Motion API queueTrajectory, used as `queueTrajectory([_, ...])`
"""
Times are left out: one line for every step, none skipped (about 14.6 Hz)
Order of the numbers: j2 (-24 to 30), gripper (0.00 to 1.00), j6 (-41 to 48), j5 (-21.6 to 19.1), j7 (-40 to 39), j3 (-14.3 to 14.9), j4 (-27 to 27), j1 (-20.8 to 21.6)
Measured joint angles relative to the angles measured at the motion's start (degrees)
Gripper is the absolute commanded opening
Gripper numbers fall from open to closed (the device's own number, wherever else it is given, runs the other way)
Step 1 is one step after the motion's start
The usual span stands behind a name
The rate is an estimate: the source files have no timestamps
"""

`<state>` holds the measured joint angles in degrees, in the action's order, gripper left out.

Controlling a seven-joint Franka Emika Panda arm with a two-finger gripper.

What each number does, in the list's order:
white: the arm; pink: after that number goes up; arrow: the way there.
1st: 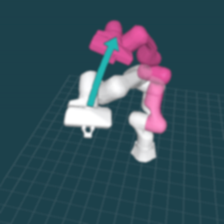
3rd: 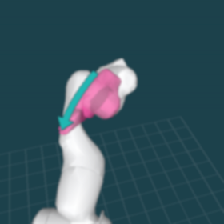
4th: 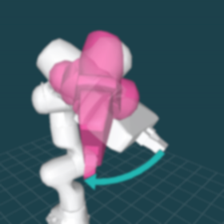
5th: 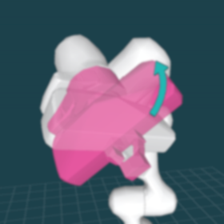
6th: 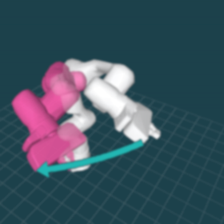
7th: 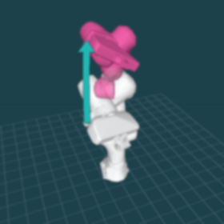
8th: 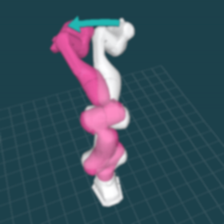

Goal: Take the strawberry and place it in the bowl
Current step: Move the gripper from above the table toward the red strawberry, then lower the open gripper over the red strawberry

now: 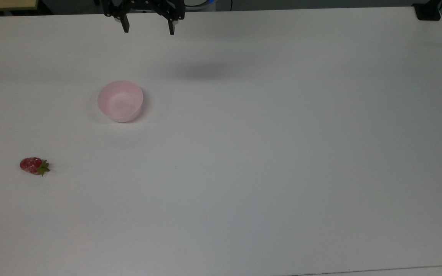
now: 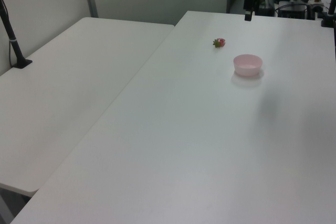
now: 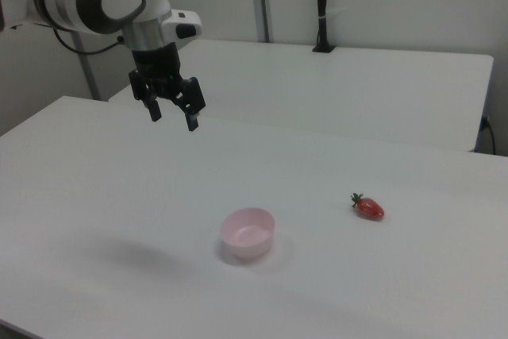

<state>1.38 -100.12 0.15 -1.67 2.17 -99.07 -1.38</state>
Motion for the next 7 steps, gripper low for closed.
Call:
queueTrajectory([-0.1,1.00,0.0,0.5,0.0,0.0,0.0,-0.2])
queueTrajectory([-0.4,1.00,0.0,0.7,0.0,0.0,0.2,-0.5])
queueTrajectory([-1.2,1.00,-0.1,0.8,0.0,0.0,0.9,-1.1])
queueTrajectory([-2.7,1.00,-0.2,0.9,0.0,0.1,2.3,-1.9])
queueTrajectory([-4.8,1.00,-0.9,0.9,0.0,0.1,4.0,-2.9])
queueTrajectory([-8.7,1.00,-4.6,0.9,-0.1,0.4,6.3,-4.3])
queueTrajectory([-11.6,1.00,-8.6,0.9,-0.2,1.2,7.3,-4.8])
